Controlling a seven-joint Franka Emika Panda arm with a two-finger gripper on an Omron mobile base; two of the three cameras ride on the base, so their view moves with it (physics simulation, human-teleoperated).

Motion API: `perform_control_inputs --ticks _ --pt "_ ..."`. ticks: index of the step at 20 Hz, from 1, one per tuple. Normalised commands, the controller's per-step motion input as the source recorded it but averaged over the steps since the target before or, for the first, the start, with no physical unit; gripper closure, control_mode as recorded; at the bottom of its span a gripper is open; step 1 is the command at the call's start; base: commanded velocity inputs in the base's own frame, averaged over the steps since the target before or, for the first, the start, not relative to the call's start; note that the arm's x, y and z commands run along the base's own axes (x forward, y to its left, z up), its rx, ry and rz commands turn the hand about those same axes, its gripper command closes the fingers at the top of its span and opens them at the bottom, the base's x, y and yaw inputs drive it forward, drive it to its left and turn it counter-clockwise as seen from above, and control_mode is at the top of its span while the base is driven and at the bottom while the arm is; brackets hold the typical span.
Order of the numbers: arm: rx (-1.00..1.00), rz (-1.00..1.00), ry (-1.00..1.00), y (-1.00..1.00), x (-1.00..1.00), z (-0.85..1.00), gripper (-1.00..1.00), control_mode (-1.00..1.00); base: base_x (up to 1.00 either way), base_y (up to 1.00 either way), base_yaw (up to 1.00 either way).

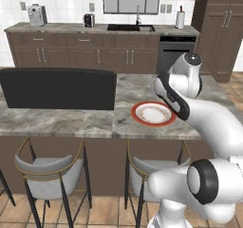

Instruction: Take the cheese, fish, and lemon from the fridge and place them on the plate on the dining counter to create an appetizer plate.

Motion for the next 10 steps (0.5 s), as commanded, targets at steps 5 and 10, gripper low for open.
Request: perform_control_inputs --ticks 5,10 --pt "0.00 0.00 0.16 -0.33 0.54 -0.66 1.00 -1.00 0.00 0.00 0.00" --pt "0.00 0.00 0.17 -0.16 0.44 -0.54 1.00 -1.00 0.00 0.00 0.00"
